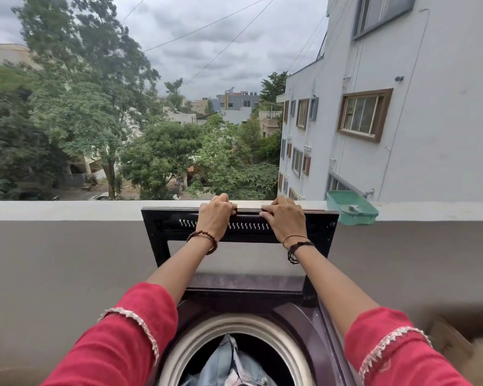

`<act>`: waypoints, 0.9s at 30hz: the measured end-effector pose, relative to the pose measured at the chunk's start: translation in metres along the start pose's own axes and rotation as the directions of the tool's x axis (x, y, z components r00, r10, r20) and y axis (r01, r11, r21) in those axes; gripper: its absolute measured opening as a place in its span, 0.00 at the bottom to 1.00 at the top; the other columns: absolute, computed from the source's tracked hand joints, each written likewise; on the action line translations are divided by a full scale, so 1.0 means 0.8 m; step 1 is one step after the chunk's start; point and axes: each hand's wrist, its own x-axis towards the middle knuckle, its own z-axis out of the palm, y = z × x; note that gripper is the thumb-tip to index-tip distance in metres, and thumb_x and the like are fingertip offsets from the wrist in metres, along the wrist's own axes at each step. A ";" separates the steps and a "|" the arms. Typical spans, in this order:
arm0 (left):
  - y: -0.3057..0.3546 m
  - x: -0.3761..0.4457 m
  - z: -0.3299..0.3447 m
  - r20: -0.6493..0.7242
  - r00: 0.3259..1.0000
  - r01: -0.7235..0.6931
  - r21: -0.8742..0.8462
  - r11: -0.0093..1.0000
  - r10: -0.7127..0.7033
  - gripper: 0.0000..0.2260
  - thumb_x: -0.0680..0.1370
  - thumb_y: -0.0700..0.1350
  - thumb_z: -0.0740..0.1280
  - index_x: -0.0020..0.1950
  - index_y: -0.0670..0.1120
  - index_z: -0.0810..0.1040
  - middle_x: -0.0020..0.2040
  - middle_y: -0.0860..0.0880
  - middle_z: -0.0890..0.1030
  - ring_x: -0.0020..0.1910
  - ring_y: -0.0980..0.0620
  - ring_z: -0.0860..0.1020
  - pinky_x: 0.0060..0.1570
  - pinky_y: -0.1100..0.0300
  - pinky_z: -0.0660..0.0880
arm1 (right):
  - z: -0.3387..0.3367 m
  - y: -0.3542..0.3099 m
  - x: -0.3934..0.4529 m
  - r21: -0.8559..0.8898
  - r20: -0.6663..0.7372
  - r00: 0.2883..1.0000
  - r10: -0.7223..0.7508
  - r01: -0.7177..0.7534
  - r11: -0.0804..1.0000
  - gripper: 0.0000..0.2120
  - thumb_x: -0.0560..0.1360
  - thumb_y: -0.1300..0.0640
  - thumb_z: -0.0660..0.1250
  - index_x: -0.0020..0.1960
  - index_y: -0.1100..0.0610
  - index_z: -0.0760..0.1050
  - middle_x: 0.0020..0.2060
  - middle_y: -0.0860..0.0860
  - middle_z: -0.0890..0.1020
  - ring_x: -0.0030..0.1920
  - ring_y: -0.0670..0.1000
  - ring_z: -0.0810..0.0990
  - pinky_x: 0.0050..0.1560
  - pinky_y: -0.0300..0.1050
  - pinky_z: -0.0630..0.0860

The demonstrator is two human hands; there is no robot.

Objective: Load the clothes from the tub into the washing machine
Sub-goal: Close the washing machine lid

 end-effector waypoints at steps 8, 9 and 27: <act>0.008 -0.086 -0.041 0.184 0.981 -0.060 -0.033 0.998 0.065 0.12 0.81 0.47 0.57 0.61 0.47 0.76 0.58 0.46 0.77 0.59 0.46 0.75 0.52 0.50 0.73 | -0.054 -0.026 -0.071 0.103 0.289 0.952 0.104 -0.139 0.985 0.14 0.76 0.47 0.65 0.58 0.52 0.79 0.55 0.53 0.81 0.60 0.55 0.74 0.59 0.48 0.69; 0.010 -0.100 -0.044 0.203 0.975 -0.089 -0.017 0.996 0.091 0.12 0.82 0.45 0.56 0.61 0.46 0.74 0.59 0.46 0.78 0.58 0.45 0.76 0.51 0.52 0.73 | -0.057 -0.031 -0.081 0.071 0.334 0.938 0.088 -0.118 0.990 0.15 0.77 0.48 0.63 0.59 0.53 0.78 0.56 0.54 0.81 0.59 0.55 0.76 0.58 0.48 0.69; 0.037 -0.310 -0.028 0.659 0.738 -0.217 0.029 0.976 0.144 0.18 0.81 0.52 0.56 0.67 0.42 0.67 0.65 0.43 0.71 0.66 0.44 0.71 0.58 0.47 0.70 | -0.051 -0.063 -0.286 -0.049 0.808 0.588 0.046 -0.011 0.999 0.20 0.77 0.48 0.63 0.60 0.62 0.74 0.60 0.60 0.74 0.60 0.59 0.74 0.56 0.48 0.70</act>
